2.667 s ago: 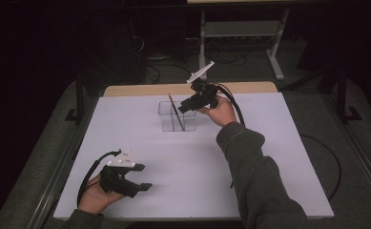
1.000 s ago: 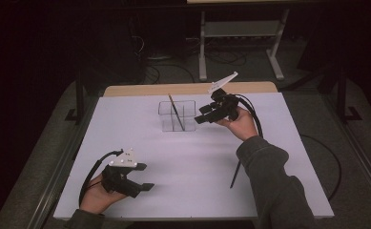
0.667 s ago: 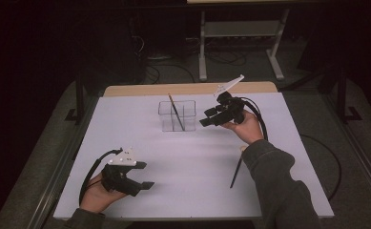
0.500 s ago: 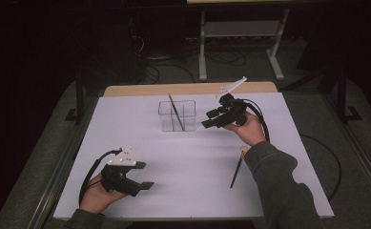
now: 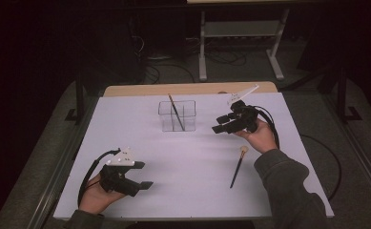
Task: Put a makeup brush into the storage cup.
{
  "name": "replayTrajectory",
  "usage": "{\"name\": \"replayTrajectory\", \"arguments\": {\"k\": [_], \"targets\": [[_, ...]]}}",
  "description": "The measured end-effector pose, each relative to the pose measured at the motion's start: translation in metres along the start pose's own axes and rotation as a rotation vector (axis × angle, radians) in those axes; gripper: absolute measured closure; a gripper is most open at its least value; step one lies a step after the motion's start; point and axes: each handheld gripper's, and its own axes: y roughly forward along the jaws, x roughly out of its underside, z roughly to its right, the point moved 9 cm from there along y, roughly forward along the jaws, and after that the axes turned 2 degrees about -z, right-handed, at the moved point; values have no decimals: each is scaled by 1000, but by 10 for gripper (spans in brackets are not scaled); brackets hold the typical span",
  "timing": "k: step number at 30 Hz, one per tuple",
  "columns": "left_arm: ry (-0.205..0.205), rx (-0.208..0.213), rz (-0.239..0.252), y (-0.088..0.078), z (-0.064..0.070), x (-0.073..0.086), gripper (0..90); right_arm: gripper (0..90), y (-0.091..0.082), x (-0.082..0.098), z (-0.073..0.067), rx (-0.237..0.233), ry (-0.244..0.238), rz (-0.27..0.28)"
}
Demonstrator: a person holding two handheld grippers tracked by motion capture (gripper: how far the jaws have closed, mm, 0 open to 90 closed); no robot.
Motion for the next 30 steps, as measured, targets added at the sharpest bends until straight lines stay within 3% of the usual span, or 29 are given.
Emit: {"name": "replayTrajectory", "arguments": {"k": [30], "targets": [[-11, 2, 1, -1, 0, 1, 246, 489, -23, 36, 0, 44, 31, 4]]}}
